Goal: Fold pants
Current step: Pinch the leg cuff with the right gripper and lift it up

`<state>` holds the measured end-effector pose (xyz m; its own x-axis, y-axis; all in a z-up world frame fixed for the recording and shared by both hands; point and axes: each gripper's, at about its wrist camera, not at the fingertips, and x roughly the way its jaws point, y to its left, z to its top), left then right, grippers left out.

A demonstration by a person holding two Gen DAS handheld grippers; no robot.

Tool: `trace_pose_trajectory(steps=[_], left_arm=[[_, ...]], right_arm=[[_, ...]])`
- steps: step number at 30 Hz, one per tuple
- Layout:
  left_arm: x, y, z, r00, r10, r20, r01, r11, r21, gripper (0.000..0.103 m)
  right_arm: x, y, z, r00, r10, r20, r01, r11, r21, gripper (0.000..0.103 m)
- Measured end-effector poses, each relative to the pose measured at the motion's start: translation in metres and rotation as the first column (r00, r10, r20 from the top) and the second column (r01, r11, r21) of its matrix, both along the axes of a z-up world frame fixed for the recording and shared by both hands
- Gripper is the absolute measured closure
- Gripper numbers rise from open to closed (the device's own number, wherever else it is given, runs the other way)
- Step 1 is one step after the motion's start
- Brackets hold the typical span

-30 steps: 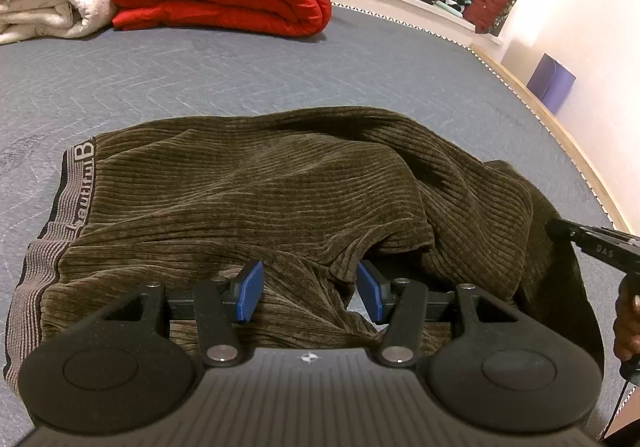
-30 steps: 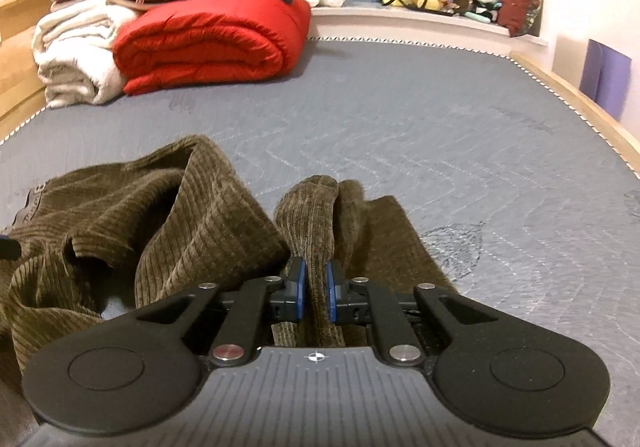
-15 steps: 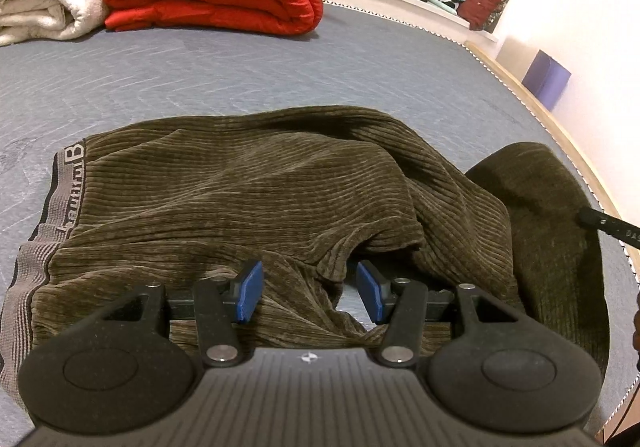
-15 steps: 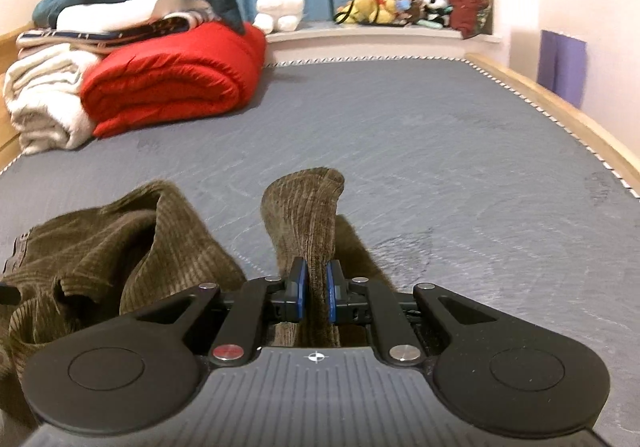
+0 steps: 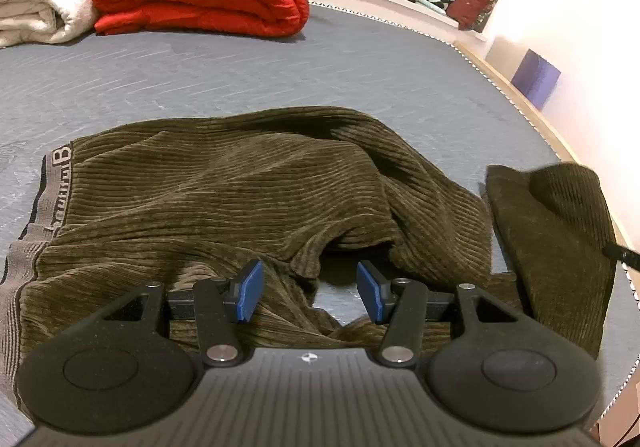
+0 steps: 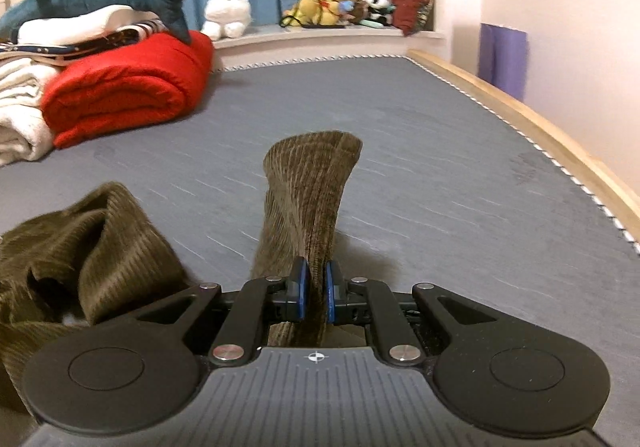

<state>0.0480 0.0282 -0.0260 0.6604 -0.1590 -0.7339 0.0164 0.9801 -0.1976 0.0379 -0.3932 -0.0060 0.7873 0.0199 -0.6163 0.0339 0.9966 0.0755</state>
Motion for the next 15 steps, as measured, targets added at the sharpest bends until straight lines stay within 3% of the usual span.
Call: trace_pose_trajectory(steps=[4, 8, 15], left_arm=[[-0.003, -0.006, 0.003, 1.000, -0.013, 0.005, 0.013, 1.000, -0.003, 0.046], [-0.003, -0.010, 0.004, 1.000, -0.015, 0.005, 0.015, 1.000, -0.011, 0.046], [-0.004, -0.015, 0.009, 1.000, -0.023, 0.010, 0.024, 0.999, -0.033, 0.045]], right_arm=[[-0.008, -0.021, -0.008, 0.994, -0.084, -0.075, 0.080, 0.995, -0.051, 0.094], [-0.017, -0.044, -0.025, 0.965, -0.176, -0.193, 0.162, 0.983, -0.086, 0.095], [-0.039, -0.071, -0.040, 0.930, -0.220, -0.295, 0.206, 0.976, -0.076, 0.095]])
